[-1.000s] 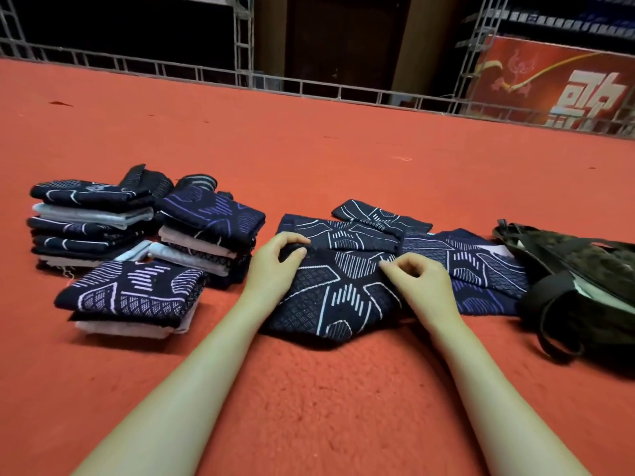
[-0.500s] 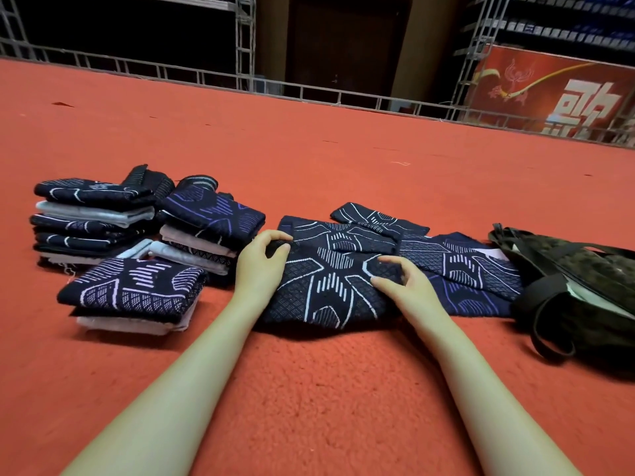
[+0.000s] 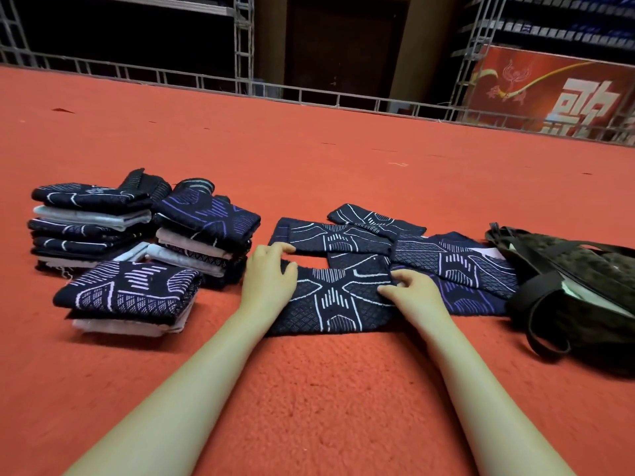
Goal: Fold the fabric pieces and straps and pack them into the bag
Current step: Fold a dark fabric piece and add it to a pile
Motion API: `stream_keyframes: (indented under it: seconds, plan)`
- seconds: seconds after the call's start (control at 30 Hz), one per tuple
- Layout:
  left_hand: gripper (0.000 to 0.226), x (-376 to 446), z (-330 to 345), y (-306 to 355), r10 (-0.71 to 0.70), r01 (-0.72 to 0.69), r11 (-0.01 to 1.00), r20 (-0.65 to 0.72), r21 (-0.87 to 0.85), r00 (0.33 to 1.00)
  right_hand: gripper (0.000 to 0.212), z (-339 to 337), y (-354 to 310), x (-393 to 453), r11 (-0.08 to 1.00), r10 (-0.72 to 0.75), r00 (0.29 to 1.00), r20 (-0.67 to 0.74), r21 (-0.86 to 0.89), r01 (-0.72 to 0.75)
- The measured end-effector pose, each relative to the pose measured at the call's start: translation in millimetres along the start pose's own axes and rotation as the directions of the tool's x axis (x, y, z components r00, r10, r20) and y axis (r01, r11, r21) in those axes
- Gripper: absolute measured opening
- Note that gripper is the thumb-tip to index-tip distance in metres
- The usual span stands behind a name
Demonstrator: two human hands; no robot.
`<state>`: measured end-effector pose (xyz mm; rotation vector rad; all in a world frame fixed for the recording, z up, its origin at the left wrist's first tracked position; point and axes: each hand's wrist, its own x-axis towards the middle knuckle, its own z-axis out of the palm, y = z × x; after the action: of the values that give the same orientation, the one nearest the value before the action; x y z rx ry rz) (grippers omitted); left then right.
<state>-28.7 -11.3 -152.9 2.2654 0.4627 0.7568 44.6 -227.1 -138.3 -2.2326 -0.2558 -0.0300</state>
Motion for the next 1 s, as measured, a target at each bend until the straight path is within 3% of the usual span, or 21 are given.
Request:
stream_keyframes:
  seconds: [0.13,0.23,0.27,0.3,0.37,0.43,0.57,0.73,0.9,1.0]
  plan:
    - [0.027,-7.9,1.8,8.9,0.128,-0.129,0.984,0.016,0.123,0.992,0.01,-1.7,-4.2,-4.5,0.943,0.034,0.999,-0.037,0.332,-0.019]
    - [0.023,-8.3,6.2,6.1,0.157,-0.203,0.961,0.233,0.187,0.96,0.013,1.6,-20.7,-16.2,0.811,-0.015,0.992,0.122,0.582,-0.059]
    - [0.023,-7.4,7.7,3.7,0.142,-0.212,0.954,0.304,0.212,0.942,0.015,5.6,-24.2,-19.9,0.804,-0.065,0.981,0.181,0.593,-0.056]
    - [0.023,-5.9,8.7,1.4,0.128,-0.207,0.956,0.338,0.21,0.933,0.016,11.5,-24.8,-22.6,0.842,-0.122,0.967,0.223,0.538,-0.018]
    - [0.022,-3.2,8.9,-1.5,0.12,-0.178,0.972,0.326,0.156,0.938,0.016,25.9,-20.3,-24.5,0.955,-0.254,0.942,0.218,0.212,0.209]
    - [0.023,-1.3,8.0,-1.9,0.123,-0.163,0.98,0.296,0.115,0.947,0.024,38.5,-12.6,-22.6,0.921,-0.366,0.919,0.144,-0.086,0.38]
    - [0.024,-0.3,7.0,2.0,0.097,-0.105,0.994,0.268,0.019,0.958,0.037,37.5,-14.5,-20.5,0.942,-0.33,0.944,0.014,0.075,0.328]
    - [0.029,-3.8,7.9,10.5,0.074,-0.056,0.995,0.244,-0.078,0.967,0.032,34.0,-15.5,-23.4,0.885,-0.464,0.884,0.063,0.058,0.461]
    - [0.041,-7.6,6.9,13.2,0.091,-0.074,0.995,0.266,-0.073,0.96,0.037,38.8,-13.4,-24.0,0.865,-0.497,0.859,0.121,-0.013,0.502]
    - [0.036,-7.2,7.2,11.4,0.089,-0.079,0.996,0.278,-0.048,0.956,0.034,39.0,-12.9,-23.2,0.869,-0.49,0.862,0.13,0.0,0.494]
